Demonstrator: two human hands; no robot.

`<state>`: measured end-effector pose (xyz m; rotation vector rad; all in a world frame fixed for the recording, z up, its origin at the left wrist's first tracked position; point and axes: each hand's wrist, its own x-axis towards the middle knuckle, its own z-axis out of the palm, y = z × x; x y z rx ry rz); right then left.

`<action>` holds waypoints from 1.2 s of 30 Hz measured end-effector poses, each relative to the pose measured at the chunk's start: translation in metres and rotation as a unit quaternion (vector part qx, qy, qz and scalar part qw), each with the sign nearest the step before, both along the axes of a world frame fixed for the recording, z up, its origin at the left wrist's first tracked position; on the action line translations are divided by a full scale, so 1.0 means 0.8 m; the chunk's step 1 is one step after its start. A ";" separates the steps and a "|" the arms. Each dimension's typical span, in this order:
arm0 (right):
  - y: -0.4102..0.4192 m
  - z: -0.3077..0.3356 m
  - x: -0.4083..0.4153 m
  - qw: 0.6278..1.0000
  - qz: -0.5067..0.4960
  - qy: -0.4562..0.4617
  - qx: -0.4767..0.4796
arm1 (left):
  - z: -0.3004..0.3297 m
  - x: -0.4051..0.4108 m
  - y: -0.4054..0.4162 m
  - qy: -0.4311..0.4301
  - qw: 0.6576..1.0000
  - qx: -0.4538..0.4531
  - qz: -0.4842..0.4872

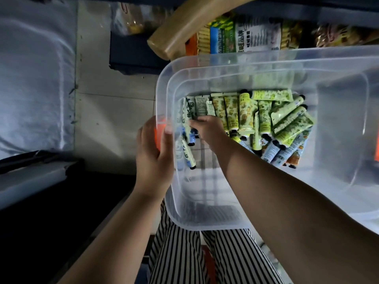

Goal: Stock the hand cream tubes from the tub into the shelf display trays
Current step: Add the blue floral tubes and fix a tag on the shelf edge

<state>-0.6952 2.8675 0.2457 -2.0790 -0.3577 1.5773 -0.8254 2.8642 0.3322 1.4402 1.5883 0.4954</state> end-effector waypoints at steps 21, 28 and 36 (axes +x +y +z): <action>-0.094 0.098 0.091 0.869 -0.334 0.354 0.094 | 0.036 0.017 -0.018 0.051 0.969 0.240 -0.004; -0.131 0.112 0.112 0.878 -0.302 0.353 0.117 | 0.001 0.081 -0.041 0.019 0.999 0.004 0.033; -0.156 0.099 0.132 0.881 -0.326 0.324 0.114 | -0.091 0.100 -0.013 0.086 0.970 -0.215 0.075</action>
